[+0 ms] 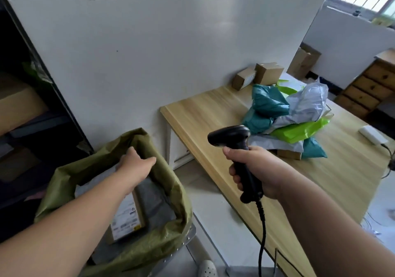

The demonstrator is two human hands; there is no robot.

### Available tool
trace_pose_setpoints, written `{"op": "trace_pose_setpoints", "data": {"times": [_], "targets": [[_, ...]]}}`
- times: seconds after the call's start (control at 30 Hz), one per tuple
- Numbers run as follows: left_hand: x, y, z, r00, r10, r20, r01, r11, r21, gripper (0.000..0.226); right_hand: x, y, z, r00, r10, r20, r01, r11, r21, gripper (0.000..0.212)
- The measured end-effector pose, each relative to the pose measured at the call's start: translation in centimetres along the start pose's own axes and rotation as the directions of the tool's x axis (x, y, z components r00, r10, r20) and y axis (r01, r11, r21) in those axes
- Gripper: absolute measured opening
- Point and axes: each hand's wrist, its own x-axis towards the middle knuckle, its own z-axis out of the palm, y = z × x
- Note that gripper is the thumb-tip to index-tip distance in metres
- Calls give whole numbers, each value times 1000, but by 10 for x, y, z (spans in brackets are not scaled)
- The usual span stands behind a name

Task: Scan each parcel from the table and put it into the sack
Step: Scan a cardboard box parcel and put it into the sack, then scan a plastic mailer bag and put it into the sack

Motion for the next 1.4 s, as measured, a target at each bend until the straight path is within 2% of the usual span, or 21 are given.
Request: {"op": "trace_pose_setpoints", "data": {"times": [0.1, 0.2, 0.37, 0.43, 0.53, 0.63, 0.77, 0.87, 0.93, 1.0, 1.03, 1.1, 1.17, 1.2, 1.3, 1.4], "targets": [[-5, 56, 25, 976, 217, 29, -219, 972, 81, 86, 3, -2, -36, 995, -25, -100, 29, 999, 43, 26], [-12, 115, 57, 924, 371, 91, -381, 911, 156, 91, 10, -5, -78, 982, -56, -179, 73, 993, 95, 24], [-13, 215, 117, 848, 511, 143, -530, 826, 189, 89, 34, -18, -156, 958, -100, -269, 143, 979, 146, 23], [-8, 254, 141, 794, 588, 154, -607, 757, 242, 86, 47, -25, -185, 949, -123, -289, 172, 973, 151, 24], [6, 307, 177, 680, 712, 174, -718, 599, 354, 82, 70, -33, -224, 939, -145, -311, 200, 968, 152, 24], [27, 345, 214, 609, 752, 251, -755, 452, 475, 83, 90, -38, -251, 937, -164, -310, 226, 958, 176, 25], [53, 370, 258, 612, 710, 347, -721, 322, 614, 85, 110, -39, -271, 943, -158, -292, 213, 962, 170, 27], [72, 378, 280, 641, 658, 395, -693, 276, 666, 78, 121, -38, -279, 947, -135, -290, 195, 963, 188, 28], [80, 380, 289, 661, 635, 399, -672, 264, 692, 63, 126, -37, -283, 950, -132, -282, 193, 960, 201, 26], [87, 382, 292, 651, 668, 361, -667, 276, 692, 43, 128, -36, -285, 952, -132, -276, 193, 959, 208, 26], [90, 381, 292, 642, 700, 313, -673, 319, 668, 36, 129, -35, -285, 952, -130, -276, 192, 959, 210, 26], [94, 379, 283, 660, 732, 169, -694, 509, 509, 31, 129, -35, -285, 952, -129, -277, 192, 957, 216, 27], [96, 375, 266, 731, 682, 32, -672, 710, 210, 30, 128, -36, -281, 951, -143, -274, 208, 952, 224, 27], [95, 372, 255, 766, 643, -17, -642, 766, 41, 26, 126, -37, -278, 950, -157, -269, 221, 949, 226, 27], [89, 352, 220, 878, 476, -51, -454, 794, -405, 16, 119, -41, -261, 947, -189, -260, 251, 941, 229, 27], [79, 317, 185, 947, 297, 123, -120, 681, -723, 11, 110, -46, -237, 947, -207, -246, 266, 934, 237, 25]]}}
